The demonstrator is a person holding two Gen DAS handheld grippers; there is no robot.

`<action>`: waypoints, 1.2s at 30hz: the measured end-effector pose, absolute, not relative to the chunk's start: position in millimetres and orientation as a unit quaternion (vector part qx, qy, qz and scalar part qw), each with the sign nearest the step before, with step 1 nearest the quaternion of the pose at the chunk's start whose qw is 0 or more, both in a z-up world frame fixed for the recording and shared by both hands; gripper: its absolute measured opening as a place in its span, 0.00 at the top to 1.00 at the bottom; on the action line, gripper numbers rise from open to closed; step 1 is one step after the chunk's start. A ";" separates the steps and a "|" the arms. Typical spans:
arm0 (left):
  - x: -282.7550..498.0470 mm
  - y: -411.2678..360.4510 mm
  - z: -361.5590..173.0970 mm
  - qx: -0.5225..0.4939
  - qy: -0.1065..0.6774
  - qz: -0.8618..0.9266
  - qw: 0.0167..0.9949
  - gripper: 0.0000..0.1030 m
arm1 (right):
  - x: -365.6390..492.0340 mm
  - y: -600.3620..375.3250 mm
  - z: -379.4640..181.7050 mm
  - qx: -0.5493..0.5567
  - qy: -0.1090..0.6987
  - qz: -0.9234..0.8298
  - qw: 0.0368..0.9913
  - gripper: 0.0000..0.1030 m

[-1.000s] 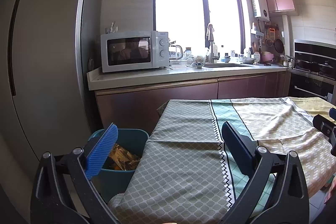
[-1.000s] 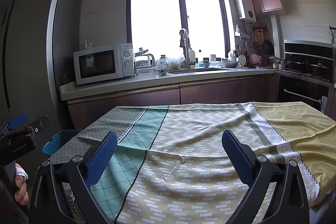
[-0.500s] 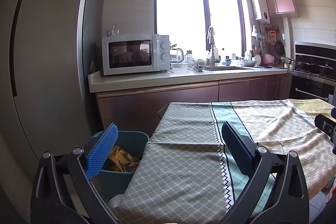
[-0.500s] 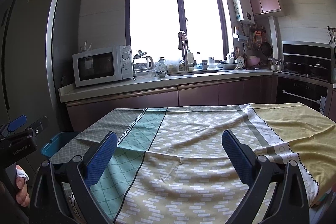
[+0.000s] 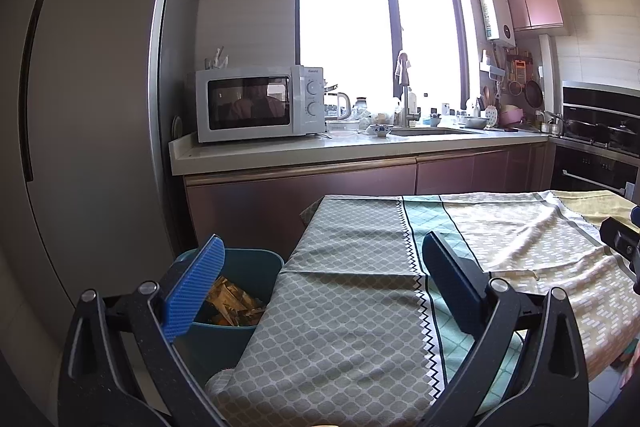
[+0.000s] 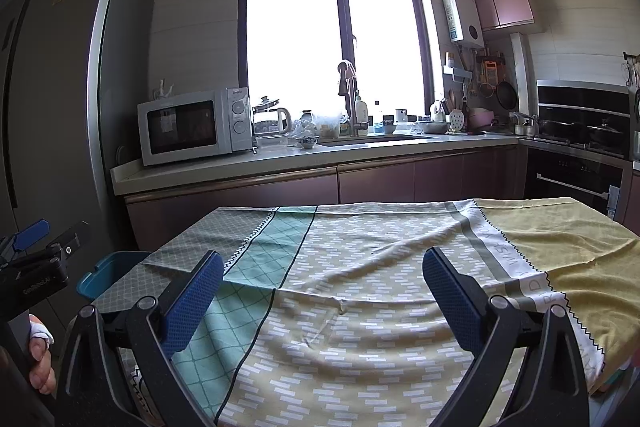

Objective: Collect trash

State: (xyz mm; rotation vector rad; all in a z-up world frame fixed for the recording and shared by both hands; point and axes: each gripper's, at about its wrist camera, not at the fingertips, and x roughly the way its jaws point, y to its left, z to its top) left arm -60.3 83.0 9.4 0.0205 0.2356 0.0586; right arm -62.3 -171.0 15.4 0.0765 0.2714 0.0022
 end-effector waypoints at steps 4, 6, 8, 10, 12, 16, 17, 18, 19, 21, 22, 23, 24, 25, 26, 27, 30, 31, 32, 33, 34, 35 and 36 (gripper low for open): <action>-60.5 82.6 9.7 0.011 0.117 0.030 0.993 0.05 | -63.4 -171.1 15.1 0.040 0.135 0.000 0.990 0.06; -60.6 82.6 9.7 0.010 0.117 0.029 0.993 0.05 | -63.8 -171.3 14.7 0.040 0.134 -0.001 0.990 0.06; -60.8 83.2 9.3 0.010 0.117 0.030 0.993 0.05 | -63.4 -171.5 14.2 0.040 0.135 -0.002 0.990 0.06; -61.0 82.9 9.7 0.009 0.117 0.029 0.993 0.05 | -63.9 -172.3 13.8 0.041 0.135 -0.002 0.990 0.06; -61.2 83.2 9.6 0.009 0.116 0.030 0.993 0.05 | -63.7 -172.6 13.6 0.042 0.135 -0.001 0.990 0.06; -60.9 83.2 9.7 0.009 0.116 0.029 0.993 0.05 | -63.4 -172.8 13.3 0.040 0.135 -0.001 0.990 0.06; -60.9 83.2 9.7 0.009 0.117 0.029 0.993 0.05 | -63.3 -173.0 13.3 0.040 0.135 -0.001 0.990 0.06; -61.0 83.4 9.6 0.009 0.116 0.029 0.993 0.05 | -62.8 -172.9 13.4 0.040 0.136 0.000 0.990 0.06; -60.9 83.2 9.6 0.009 0.116 0.029 0.993 0.05 | -62.7 -172.8 13.6 0.040 0.136 0.000 0.990 0.06; -61.0 83.6 9.2 0.009 0.116 0.030 0.993 0.05 | -62.5 -172.8 13.4 0.040 0.136 0.000 0.990 0.06; -60.6 83.5 9.7 0.008 0.117 0.030 0.993 0.05 | -62.8 -172.4 13.4 0.039 0.136 -0.001 0.990 0.06; -60.6 83.4 9.5 0.008 0.117 0.029 0.993 0.05 | -62.9 -172.6 13.2 0.039 0.136 0.000 0.990 0.06; -60.2 83.5 9.4 0.008 0.117 0.029 0.993 0.05 | -62.9 -172.6 13.2 0.039 0.136 -0.001 0.990 0.06; -60.1 83.5 9.2 0.007 0.118 0.029 0.993 0.05 | -63.0 -172.7 13.2 0.040 0.136 0.000 0.990 0.06; -60.5 83.4 9.4 0.007 0.117 0.028 0.993 0.05 | -62.9 -173.0 13.0 0.040 0.136 0.001 0.990 0.06; -60.5 83.4 9.4 0.007 0.117 0.029 0.993 0.05 | -62.7 -172.8 12.9 0.040 0.137 0.000 0.990 0.06; -60.4 83.5 9.3 0.006 0.118 0.029 0.993 0.05 | -60.7 -173.8 12.6 0.040 0.138 0.001 0.990 0.06; -60.4 83.4 9.1 0.006 0.118 0.029 0.993 0.05 | -60.8 -174.0 12.5 0.040 0.137 0.001 0.990 0.06; -60.5 83.5 9.3 0.007 0.117 0.029 0.993 0.05 | -60.6 -174.4 12.5 0.040 0.137 0.001 0.990 0.06; -60.6 83.3 8.9 0.007 0.117 0.029 0.993 0.05 | -59.9 -174.8 12.6 0.040 0.138 0.002 0.990 0.06; -60.5 83.5 9.4 0.007 0.117 0.029 0.993 0.05 | -60.1 -175.0 12.6 0.040 0.138 0.002 0.990 0.06; -60.6 83.6 9.4 0.007 0.117 0.029 0.993 0.05 | -59.8 -175.4 12.4 0.040 0.138 0.002 0.990 0.06; -60.6 83.7 9.2 0.007 0.117 0.029 0.993 0.05 | -59.3 -175.5 12.6 0.041 0.139 0.003 0.989 0.06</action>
